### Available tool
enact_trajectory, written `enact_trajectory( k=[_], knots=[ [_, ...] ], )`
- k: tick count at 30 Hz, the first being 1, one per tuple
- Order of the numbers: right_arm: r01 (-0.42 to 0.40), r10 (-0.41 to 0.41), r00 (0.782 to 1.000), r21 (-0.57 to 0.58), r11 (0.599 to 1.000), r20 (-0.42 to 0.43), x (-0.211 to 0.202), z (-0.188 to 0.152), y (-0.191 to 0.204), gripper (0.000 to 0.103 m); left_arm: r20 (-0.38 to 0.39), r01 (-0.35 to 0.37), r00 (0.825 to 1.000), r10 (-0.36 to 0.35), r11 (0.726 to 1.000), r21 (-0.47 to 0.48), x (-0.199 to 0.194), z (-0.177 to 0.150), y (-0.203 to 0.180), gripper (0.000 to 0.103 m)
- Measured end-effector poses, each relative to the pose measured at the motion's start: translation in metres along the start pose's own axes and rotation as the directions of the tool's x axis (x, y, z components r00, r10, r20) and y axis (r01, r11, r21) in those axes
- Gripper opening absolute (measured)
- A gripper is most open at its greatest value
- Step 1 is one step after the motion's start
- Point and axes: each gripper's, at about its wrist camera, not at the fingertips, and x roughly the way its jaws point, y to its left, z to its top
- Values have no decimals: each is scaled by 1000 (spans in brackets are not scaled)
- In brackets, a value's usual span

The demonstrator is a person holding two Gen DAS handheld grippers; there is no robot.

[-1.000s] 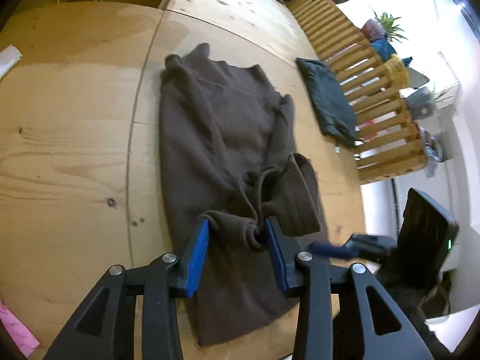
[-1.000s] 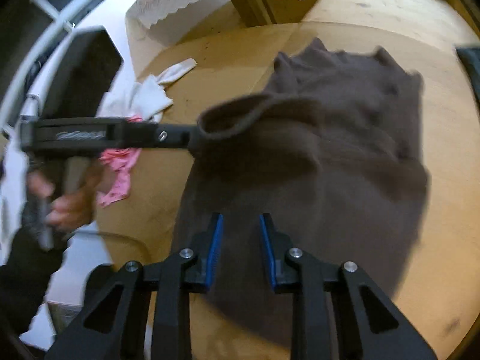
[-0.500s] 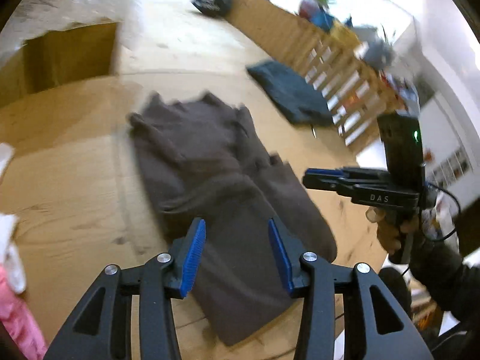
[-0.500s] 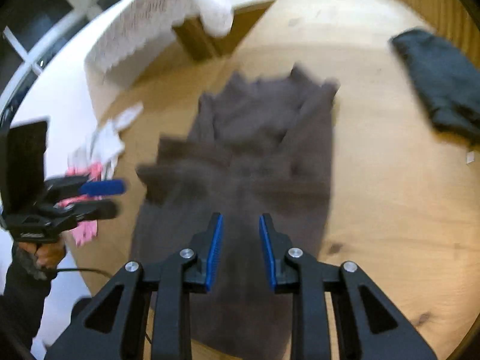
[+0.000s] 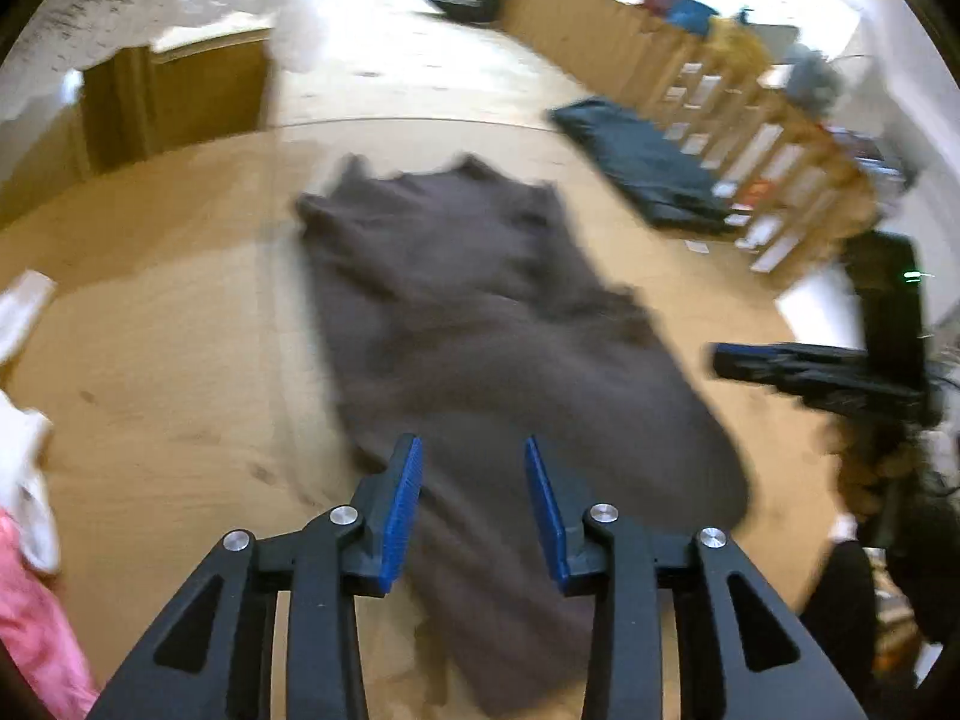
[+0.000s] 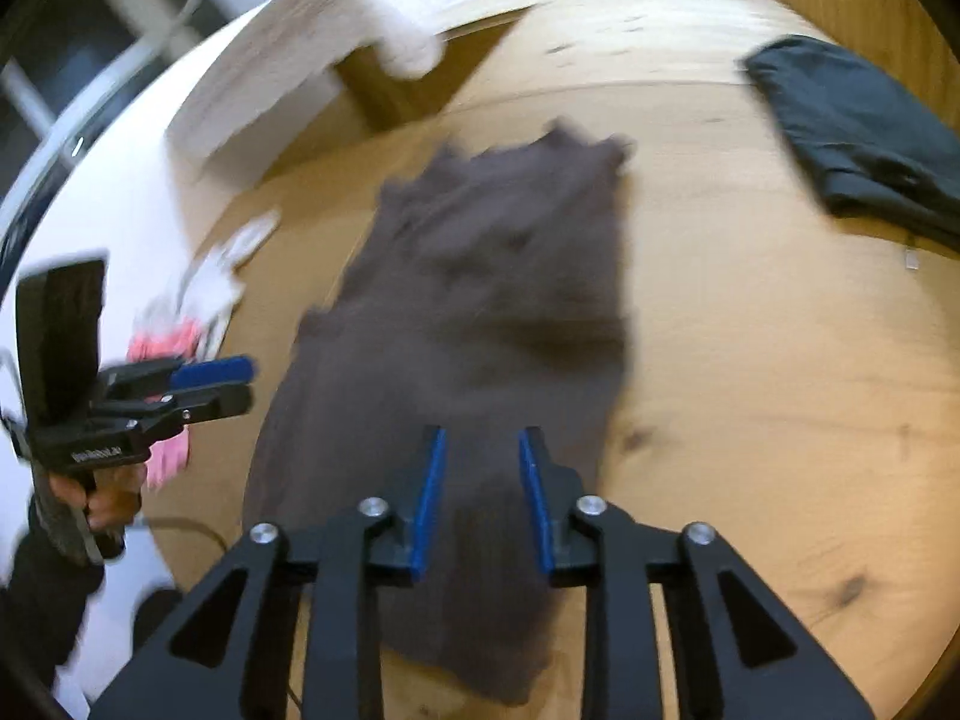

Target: Fold clothes

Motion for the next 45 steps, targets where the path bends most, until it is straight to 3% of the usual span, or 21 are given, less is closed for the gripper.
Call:
enact_trajectory(
  k=[3, 5, 8, 9, 11, 13, 16, 18, 20, 22, 24, 28, 36, 39, 43, 44, 45],
  knots=[
    [34, -37, 998, -60, 998, -56, 29, -12, 8, 26, -86, 0, 996, 1, 1000, 10, 29, -22, -4, 35],
    [59, -64, 996, -80, 995, -65, 30, -14, 9, 26, -92, -14, 996, 16, 1000, 24, 45, -35, -1, 34],
    [32, -32, 999, 8, 999, -25, -13, -18, 4, 31, -91, -49, 995, 47, 999, -18, 28, -41, 1, 34],
    [31, -31, 999, 23, 999, -11, -23, -22, 3, 46, -78, -42, 996, 39, 998, -45, 17, -45, 2, 35],
    [36, -37, 999, 80, 996, 10, -43, -36, -9, 56, -58, -33, 998, 28, 996, -87, -5, -57, 2, 47],
    [17, -17, 1000, 134, 991, 3, -50, -46, -23, 56, -52, -44, 998, 38, 994, -104, -18, -70, 2, 60],
    [2, 7, 999, 200, 980, -43, -27, -45, -36, 56, -85, -88, 993, 79, 991, -105, -8, -75, 4, 60],
    [-20, 34, 997, 204, 979, -62, -12, -40, -36, 56, -109, -76, 992, 61, 987, -139, 7, -72, 7, 60],
    [-46, 60, 995, 175, 983, -75, -3, -38, -30, 56, -122, -70, 991, 51, 985, -155, 20, -70, 9, 57],
    [-25, 33, 997, 114, 993, -71, -8, -40, -22, 37, -112, -65, 993, 48, 986, -154, 25, -68, 8, 28],
    [-3, 6, 998, 53, 999, -65, -12, -42, -13, 27, -74, -63, 996, 54, 990, -128, 21, -67, 2, 16],
    [16, -15, 999, 17, 1000, -52, -18, -43, -6, 22, -20, -27, 999, 25, 992, -119, 6, -69, -2, 7],
    [-127, 126, 991, -28, 992, -34, -51, -57, -1, 20, 21, 85, 996, -83, 989, -119, -32, -82, -6, 7],
    [-83, 84, 978, 15, 996, -192, -14, -73, -15, 20, -82, 99, 990, -112, 983, -154, -6, -97, 3, 7],
    [-57, 60, 984, 25, 998, -169, -18, -75, -18, 27, -108, 96, 987, -120, 974, -204, 7, -108, 15, 13],
    [-13, 16, 987, 19, 1000, -163, -26, -74, -17, 34, -102, 86, 989, -107, 977, -195, 3, -106, 13, 13],
    [19, -17, 989, 13, 1000, -149, -33, -75, -17, 36, -95, 75, 991, -94, 980, -184, -2, -104, 11, 13]
  ],
)
